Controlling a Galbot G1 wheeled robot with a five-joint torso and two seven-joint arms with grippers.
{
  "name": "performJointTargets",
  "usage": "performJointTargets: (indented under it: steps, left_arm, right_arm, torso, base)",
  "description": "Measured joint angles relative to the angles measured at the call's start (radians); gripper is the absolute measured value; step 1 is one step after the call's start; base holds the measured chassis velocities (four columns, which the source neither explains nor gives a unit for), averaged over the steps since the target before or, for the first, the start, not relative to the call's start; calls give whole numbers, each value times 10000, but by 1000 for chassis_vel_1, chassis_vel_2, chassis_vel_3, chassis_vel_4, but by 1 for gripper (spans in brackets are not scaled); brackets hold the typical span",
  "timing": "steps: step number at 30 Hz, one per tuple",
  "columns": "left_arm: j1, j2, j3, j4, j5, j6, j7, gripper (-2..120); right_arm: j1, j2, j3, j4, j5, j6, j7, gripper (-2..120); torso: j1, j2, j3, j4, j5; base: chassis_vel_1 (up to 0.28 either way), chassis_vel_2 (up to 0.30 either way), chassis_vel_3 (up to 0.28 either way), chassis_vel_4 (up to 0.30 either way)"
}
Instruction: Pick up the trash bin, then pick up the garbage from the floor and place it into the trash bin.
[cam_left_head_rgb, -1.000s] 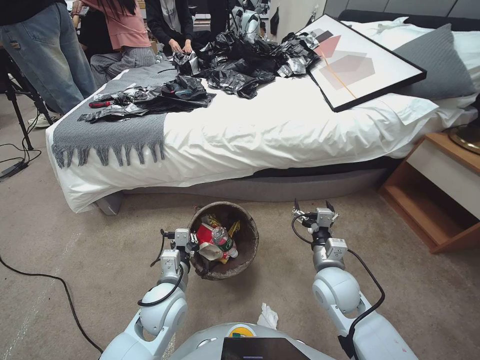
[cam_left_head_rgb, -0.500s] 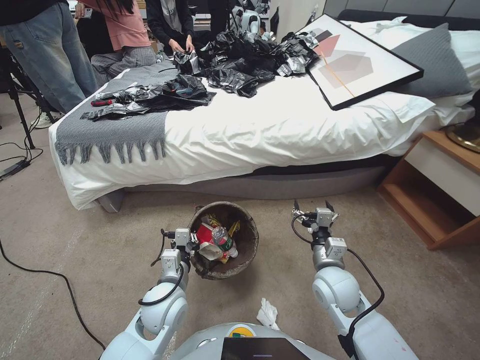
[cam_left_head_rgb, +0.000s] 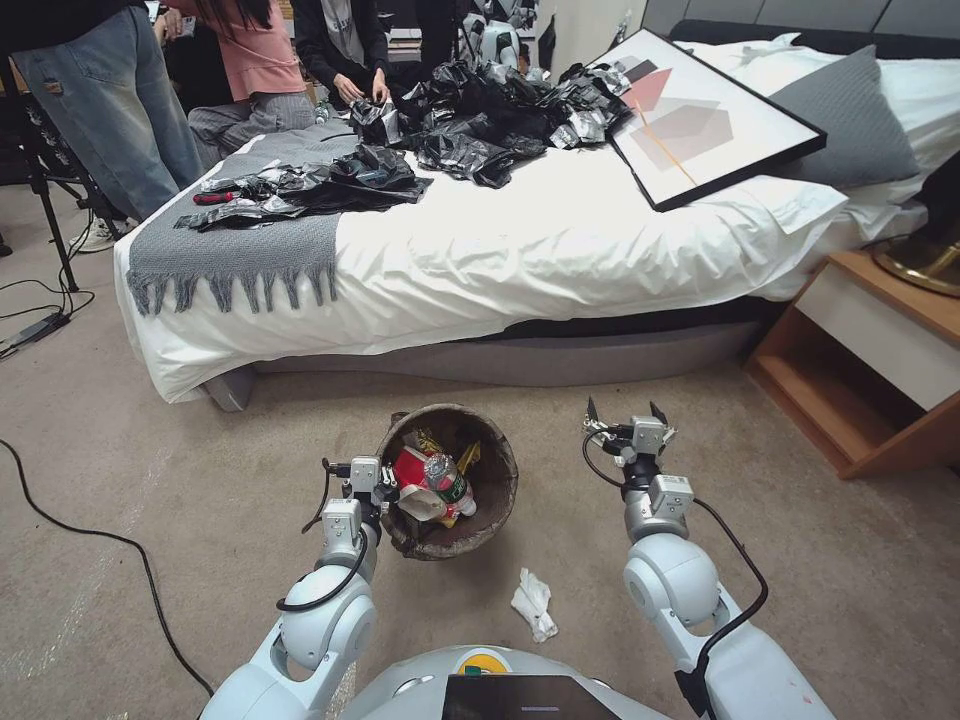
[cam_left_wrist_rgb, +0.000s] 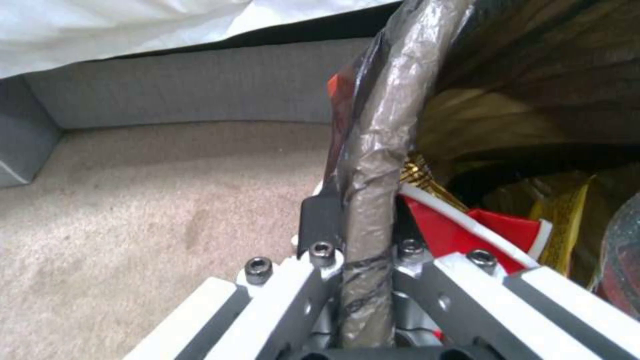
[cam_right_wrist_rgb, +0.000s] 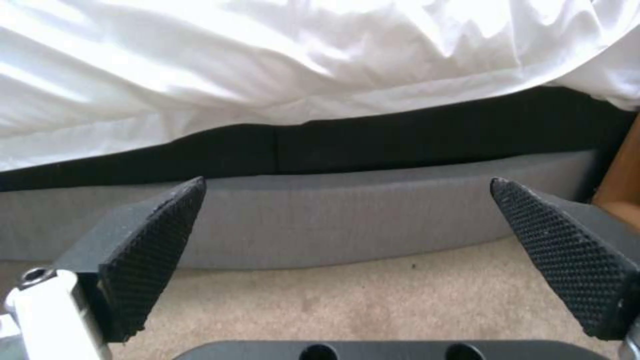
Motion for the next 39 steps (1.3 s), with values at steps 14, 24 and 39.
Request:
performJointTargets:
  steps: [14,24,39]
  left_arm:
    - [24,6,-26,-52,4,-11,-3,0]
    - [15,26,-43,-54,3,-11,-2,0]
    - [25,15,-20,-54,7,-12,-1,0]
  right_arm:
    - [-51,-37,-71,17,72,-133,24,100]
    - [-133,87,-112,9,-6,-132,24,100]
    - [-176,104,-150,75,19,-164,21,100]
  torso:
    - [0,0,1,1,0]
    - [0,0,1,-1,0]
    - [1,0,1,1,0]
  base:
    - [0,0,0,0]
    - [0,0,0,0]
    - [2,-2,-4,3]
